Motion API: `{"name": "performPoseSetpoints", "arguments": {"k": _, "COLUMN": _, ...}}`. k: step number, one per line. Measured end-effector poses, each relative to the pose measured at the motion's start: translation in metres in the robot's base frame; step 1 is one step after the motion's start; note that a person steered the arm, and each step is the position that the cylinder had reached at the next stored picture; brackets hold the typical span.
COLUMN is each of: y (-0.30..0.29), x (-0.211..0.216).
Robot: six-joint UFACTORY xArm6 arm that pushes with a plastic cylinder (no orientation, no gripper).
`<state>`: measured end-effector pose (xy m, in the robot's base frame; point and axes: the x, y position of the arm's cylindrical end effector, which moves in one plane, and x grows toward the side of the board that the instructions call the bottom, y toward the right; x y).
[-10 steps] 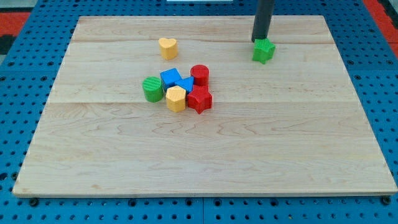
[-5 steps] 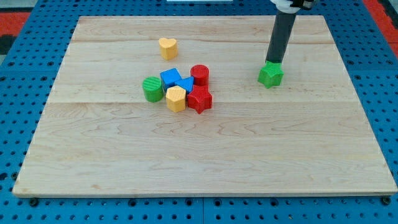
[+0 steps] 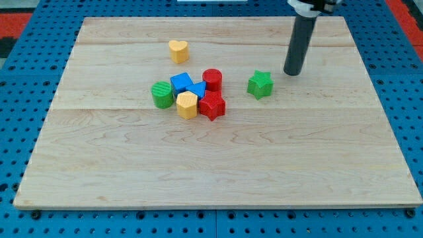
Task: Slide the green star to the right of the red star
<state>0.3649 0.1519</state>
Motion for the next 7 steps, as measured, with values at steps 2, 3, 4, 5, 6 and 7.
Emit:
{"name": "performPoseSetpoints", "arguments": {"k": 2, "y": -0.074, "x": 0.023}}
{"name": "performPoseSetpoints", "arguments": {"k": 3, "y": -0.043, "x": 0.024}}
{"name": "performPoseSetpoints", "arguments": {"k": 4, "y": -0.004, "x": 0.036}}
{"name": "performPoseSetpoints", "arguments": {"k": 5, "y": -0.075, "x": 0.035}}
{"name": "performPoseSetpoints", "arguments": {"k": 6, "y": -0.059, "x": 0.07}}
{"name": "performPoseSetpoints", "arguments": {"k": 7, "y": -0.072, "x": 0.085}}
